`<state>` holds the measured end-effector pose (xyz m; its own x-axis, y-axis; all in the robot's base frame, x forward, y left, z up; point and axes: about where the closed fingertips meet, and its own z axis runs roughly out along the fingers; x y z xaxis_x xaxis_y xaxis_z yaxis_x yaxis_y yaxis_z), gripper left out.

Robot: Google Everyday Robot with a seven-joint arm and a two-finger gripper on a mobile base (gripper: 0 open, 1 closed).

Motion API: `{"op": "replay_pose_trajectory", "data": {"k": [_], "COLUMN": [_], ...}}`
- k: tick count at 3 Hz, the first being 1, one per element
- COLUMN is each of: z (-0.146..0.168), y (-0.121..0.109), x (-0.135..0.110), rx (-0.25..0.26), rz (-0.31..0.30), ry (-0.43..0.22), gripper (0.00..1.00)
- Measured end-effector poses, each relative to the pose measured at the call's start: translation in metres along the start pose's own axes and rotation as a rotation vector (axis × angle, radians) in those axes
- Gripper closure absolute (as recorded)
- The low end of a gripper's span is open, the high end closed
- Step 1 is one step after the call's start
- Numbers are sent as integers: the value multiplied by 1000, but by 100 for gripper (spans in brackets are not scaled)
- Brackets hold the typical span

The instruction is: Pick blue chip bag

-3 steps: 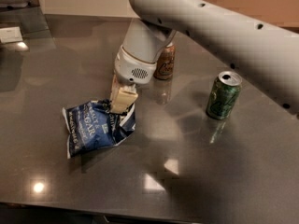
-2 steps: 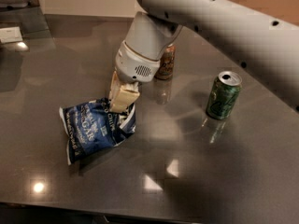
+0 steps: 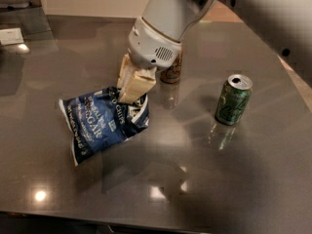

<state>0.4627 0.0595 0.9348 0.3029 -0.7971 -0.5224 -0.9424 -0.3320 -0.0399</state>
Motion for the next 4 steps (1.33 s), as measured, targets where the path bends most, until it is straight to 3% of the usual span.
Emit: {"op": "replay_pose_trajectory", "data": {"k": [2, 3, 4], "z": [-46, -68, -68], "y": [1, -7, -7], "x": [-8, -9, -9], "rx": [58, 124, 125], "rz": [-23, 1, 1], "ry": [20, 42, 41], "gripper": [100, 100, 100]}}
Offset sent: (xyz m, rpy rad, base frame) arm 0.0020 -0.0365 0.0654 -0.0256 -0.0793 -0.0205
